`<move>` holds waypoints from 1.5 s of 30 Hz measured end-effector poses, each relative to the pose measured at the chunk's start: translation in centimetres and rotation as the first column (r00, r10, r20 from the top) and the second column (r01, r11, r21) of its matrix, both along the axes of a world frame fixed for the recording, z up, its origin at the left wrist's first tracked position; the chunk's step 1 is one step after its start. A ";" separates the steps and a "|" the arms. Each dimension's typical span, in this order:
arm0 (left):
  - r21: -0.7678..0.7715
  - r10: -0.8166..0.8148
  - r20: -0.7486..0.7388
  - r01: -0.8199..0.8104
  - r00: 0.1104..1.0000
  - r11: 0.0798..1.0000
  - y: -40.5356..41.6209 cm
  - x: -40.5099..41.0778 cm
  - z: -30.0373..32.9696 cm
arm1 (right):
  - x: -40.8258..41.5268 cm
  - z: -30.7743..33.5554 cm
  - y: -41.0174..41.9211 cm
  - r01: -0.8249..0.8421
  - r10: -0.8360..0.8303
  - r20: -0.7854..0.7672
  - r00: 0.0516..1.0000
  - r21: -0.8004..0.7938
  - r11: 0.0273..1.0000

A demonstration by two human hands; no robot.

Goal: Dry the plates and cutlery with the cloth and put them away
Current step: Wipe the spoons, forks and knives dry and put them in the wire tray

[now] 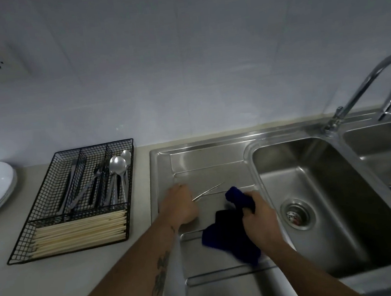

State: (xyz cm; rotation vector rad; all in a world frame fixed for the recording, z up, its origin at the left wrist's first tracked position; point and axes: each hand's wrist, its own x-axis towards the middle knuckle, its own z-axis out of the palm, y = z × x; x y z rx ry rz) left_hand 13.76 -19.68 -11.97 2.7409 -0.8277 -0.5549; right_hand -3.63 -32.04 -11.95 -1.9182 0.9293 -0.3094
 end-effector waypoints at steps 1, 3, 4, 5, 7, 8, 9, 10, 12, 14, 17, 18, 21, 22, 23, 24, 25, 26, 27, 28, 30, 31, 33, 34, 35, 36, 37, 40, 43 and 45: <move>0.005 -0.001 -0.005 0.001 1.000 1.000 0.0 0.0 0.1 | 0.2 0.1 -0.3 0.054 -0.057 0.031 0.998 0.100 0.993; 0.009 -0.002 -0.006 0.002 1.000 1.000 0.2 0.0 0.3 | 0.6 0.2 -0.8 0.102 -0.127 0.077 0.989 0.265 0.959; 0.003 -0.010 -0.009 0.010 1.000 1.000 0.4 -0.1 0.5 | 0.7 0.5 -0.9 0.107 -0.139 0.082 0.987 0.315 0.943; -0.001 -0.022 -0.018 0.022 1.000 1.000 0.5 -0.1 0.7 | 0.7 0.6 -0.9 0.107 -0.144 0.084 0.986 0.344 0.933; -0.026 -0.052 -0.028 0.052 0.998 0.998 0.8 -0.2 0.9 | 0.6 0.8 -0.6 0.105 -0.150 0.095 0.984 0.370 0.923; -0.034 -0.063 -0.025 0.062 0.998 0.997 1.1 -0.2 1.0 | 0.6 0.9 -0.4 0.097 -0.146 0.105 0.984 0.376 0.922; -0.040 -0.069 -0.020 0.068 0.997 0.997 1.3 -0.3 1.2 | 0.5 0.9 0.0 0.089 -0.140 0.110 0.984 0.377 0.922; -0.049 -0.078 -0.009 0.077 0.997 0.996 1.6 -0.3 1.3 | 0.6 1.2 0.4 0.085 -0.134 0.109 0.985 0.366 0.927; -0.060 -0.103 0.018 0.104 0.994 0.993 2.3 -0.3 1.6 | 0.9 1.8 1.1 0.092 -0.124 0.098 0.987 0.285 0.954; -0.067 -0.136 0.056 0.139 0.989 0.988 3.2 -0.6 2.0 | 1.7 3.1 1.9 0.083 -0.092 0.083 0.992 0.109 0.991; -0.133 -0.176 0.186 0.202 0.967 0.970 4.7 -1.2 2.8 | 3.1 5.4 3.7 0.070 -0.058 0.047 0.997 -0.297 0.952; -0.169 -0.191 0.247 0.236 0.950 0.957 5.2 -1.3 3.2 | 3.5 5.8 4.5 0.042 -0.032 0.030 0.999 -0.440 0.897; -0.274 -0.195 0.400 0.320 0.895 0.907 6.5 -1.7 5.0 | 4.4 4.9 7.0 -0.204 0.109 -0.176 0.978 -0.736 0.646; -0.292 -0.191 0.436 0.339 0.879 0.894 7.0 -1.5 5.5 | 4.4 4.6 7.6 -0.237 0.112 -0.212 0.971 -0.771 0.591; -0.299 -0.189 0.452 0.348 0.872 0.888 7.7 -1.3 5.9 | 4.3 4.6 7.8 -0.246 0.096 -0.233 0.968 -0.787 0.566; -0.303 -0.188 0.457 0.351 0.869 0.886 8.5 -1.1 6.2 | 4.1 4.7 7.8 -0.238 0.063 -0.246 0.967 -0.787 0.569; -0.312 -0.184 0.458 0.350 0.870 0.883 9.3 -0.9 6.3 | 3.8 4.9 7.8 -0.220 0.019 -0.257 0.966 -0.785 0.579; -0.328 -0.177 0.459 0.351 0.871 0.877 10.1 -0.8 6.4 | 3.5 5.3 7.8 -0.208 -0.015 -0.270 0.963 -0.774 0.599; -0.348 -0.171 0.459 0.353 0.872 0.868 10.8 -0.7 6.5 | 3.3 5.5 8.0 -0.202 -0.029 -0.277 0.960 -0.765 0.611; -0.365 -0.164 0.463 0.356 0.871 0.860 11.3 -0.7 6.6 | 3.2 5.9 8.5 -0.197 -0.025 -0.268 0.963 -0.764 0.615; -0.392 -0.148 0.468 0.355 0.871 0.849 12.0 -0.8 7.1 | 3.4 6.4 10.2 -0.203 0.028 -0.230 0.973 -0.788 0.581; -0.411 -0.140 0.470 0.357 0.871 0.839 12.3 -0.9 7.4 | 3.5 6.6 11.0 -0.211 0.062 -0.213 0.975 -0.806 0.553; -0.422 -0.145 0.478 0.371 0.866 0.827 12.7 -0.9 7.8 | 3.5 6.6 11.6 -0.193 0.087 -0.173 0.981 -0.839 0.509; -0.417 -0.159 0.486 0.388 0.859 0.822 12.9 -0.9 7.8 | 3.3 6.6 11.3 -0.186 0.085 -0.165 0.983 -0.839 0.511; -0.408 -0.178 0.499 0.411 0.848 0.816 13.1 -0.9 7.8 | 3.1 6.6 10.9 -0.171 0.077 -0.153 0.985 -0.833 0.526; -0.391 -0.196 0.519 0.435 0.832 0.812 13.4 -0.9 7.8 | 2.7 6.6 10.4 -0.154 0.061 -0.145 0.988 -0.815 0.558; -0.365 -0.211 0.538 0.451 0.816 0.814 13.6 -0.9 7.6 | 2.4 6.5 10.0 -0.136 0.038 -0.141 0.989 -0.796 0.589; -0.314 -0.233 0.550 0.456 0.802 0.833 14.1 -1.2 7.9 | 1.8 7.1 10.1 -0.087 0.001 -0.109 0.994 -0.780 0.619; -0.266 -0.269 0.473 0.427 0.839 0.864 13.8 -1.6 9.2 | 2.3 8.0 11.6 -0.071 0.015 -0.076 0.997 -0.809 0.583; -0.265 -0.260 0.420 0.392 0.869 0.881 13.3 -1.8 10.2 | 2.6 8.1 12.8 -0.107 0.050 -0.095 0.994 -0.837 0.537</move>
